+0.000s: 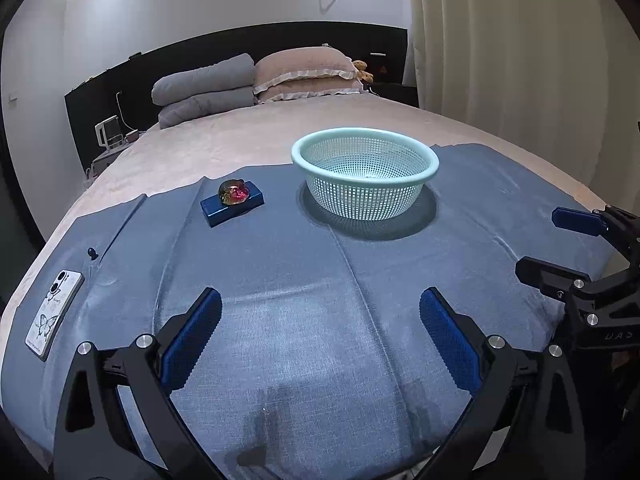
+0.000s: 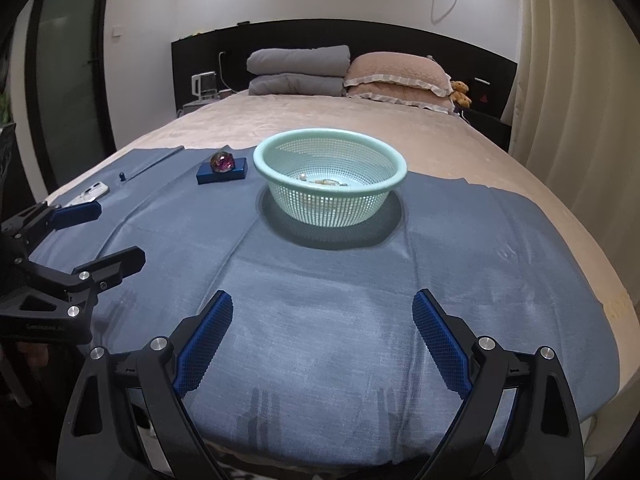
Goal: Organize jewelry
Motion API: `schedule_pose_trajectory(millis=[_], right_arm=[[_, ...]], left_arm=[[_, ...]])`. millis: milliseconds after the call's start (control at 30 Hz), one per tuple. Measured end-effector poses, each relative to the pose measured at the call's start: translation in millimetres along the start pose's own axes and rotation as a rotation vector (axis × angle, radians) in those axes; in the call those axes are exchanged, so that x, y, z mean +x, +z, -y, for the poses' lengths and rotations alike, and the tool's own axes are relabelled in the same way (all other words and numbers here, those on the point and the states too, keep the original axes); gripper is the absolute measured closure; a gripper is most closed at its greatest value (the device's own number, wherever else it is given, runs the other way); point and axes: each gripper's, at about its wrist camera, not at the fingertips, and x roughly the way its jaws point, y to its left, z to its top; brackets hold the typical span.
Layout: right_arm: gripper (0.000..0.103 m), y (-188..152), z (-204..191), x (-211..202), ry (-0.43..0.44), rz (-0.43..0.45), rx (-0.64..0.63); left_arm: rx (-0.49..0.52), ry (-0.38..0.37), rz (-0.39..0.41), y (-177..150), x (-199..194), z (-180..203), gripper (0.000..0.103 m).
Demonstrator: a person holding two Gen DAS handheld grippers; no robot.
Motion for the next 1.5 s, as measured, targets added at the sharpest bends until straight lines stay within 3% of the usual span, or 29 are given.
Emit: schedule_pose_trajectory(millis=[1500], right_arm=[[0.016,-0.3,9.9,2.3,0.009,-0.023,-0.02]], left_arm=[[0.037,-0.031,-0.029,8.6,1.3,4.5,0.006]])
